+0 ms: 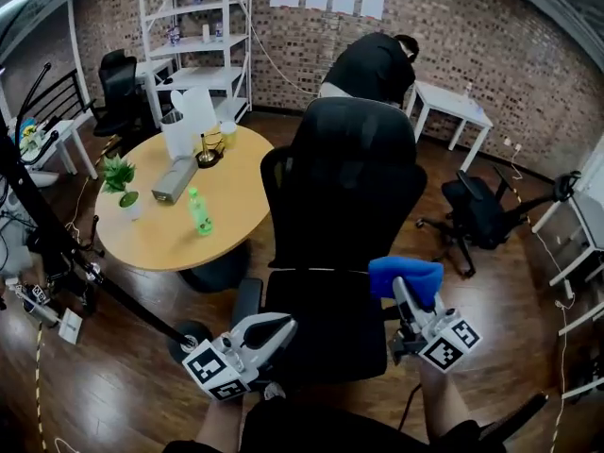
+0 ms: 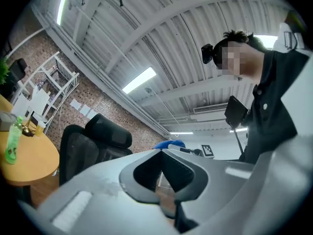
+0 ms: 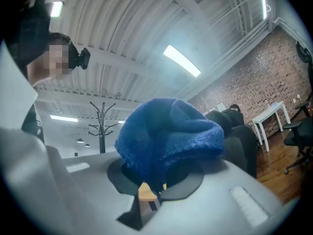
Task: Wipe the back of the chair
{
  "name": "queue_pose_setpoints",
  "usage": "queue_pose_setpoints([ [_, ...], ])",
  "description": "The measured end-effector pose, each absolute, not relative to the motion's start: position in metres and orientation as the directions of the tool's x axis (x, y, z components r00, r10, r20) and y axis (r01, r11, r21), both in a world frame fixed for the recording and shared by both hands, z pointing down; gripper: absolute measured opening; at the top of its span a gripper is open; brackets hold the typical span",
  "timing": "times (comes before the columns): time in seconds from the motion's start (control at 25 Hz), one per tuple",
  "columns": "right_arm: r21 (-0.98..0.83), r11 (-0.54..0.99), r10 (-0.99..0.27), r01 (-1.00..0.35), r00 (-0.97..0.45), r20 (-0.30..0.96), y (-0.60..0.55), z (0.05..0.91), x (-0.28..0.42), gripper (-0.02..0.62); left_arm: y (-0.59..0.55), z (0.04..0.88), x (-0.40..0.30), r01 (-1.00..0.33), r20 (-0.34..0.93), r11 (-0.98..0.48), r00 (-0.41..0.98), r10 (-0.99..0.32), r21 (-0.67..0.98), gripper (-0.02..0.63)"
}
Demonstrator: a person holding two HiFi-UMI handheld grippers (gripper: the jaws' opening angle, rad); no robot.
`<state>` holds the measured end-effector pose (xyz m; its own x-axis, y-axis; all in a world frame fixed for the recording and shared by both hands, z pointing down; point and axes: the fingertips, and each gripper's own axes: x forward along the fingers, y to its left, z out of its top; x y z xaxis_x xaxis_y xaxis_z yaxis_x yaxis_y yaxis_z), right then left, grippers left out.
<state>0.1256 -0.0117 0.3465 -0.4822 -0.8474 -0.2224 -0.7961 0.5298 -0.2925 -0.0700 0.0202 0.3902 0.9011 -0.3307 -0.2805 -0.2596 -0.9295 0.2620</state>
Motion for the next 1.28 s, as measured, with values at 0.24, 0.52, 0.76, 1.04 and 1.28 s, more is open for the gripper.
queue_pose_setpoints([
  [0.24,-0.233,0.519,-0.848,-0.822,-0.460,-0.264,-0.123,0.284,0.118,0.052,-0.062,0.398,-0.106,-0.299,-0.272,-0.908,0.885,-0.379,0.294,0.005],
  [0.52,-0.366,0.541,-0.836,-0.758,-0.434,-0.337,-0.265,0.236,0.142,0.052,-0.087,0.386,-0.126,-0.427,-0.254,-0.856,0.828,-0.500,0.292,0.005],
  [0.76,-0.481,0.587,-0.809,-0.651,-0.480,-0.339,-0.385,0.212,0.097,0.052,-0.086,0.386,-0.177,-0.636,-0.224,-0.713,0.679,-0.699,0.296,0.005],
  [1.04,-0.496,0.470,-0.878,-0.730,-0.442,-0.182,-0.469,0.243,0.078,0.052,-0.073,0.389,-0.219,-0.756,-0.232,-0.587,0.540,-0.809,0.290,0.005],
  [1.28,-0.495,0.370,-0.928,-0.786,-0.339,-0.155,-0.463,0.256,0.130,0.052,-0.095,0.385,-0.199,-0.719,-0.223,-0.644,0.604,-0.765,0.263,0.005],
])
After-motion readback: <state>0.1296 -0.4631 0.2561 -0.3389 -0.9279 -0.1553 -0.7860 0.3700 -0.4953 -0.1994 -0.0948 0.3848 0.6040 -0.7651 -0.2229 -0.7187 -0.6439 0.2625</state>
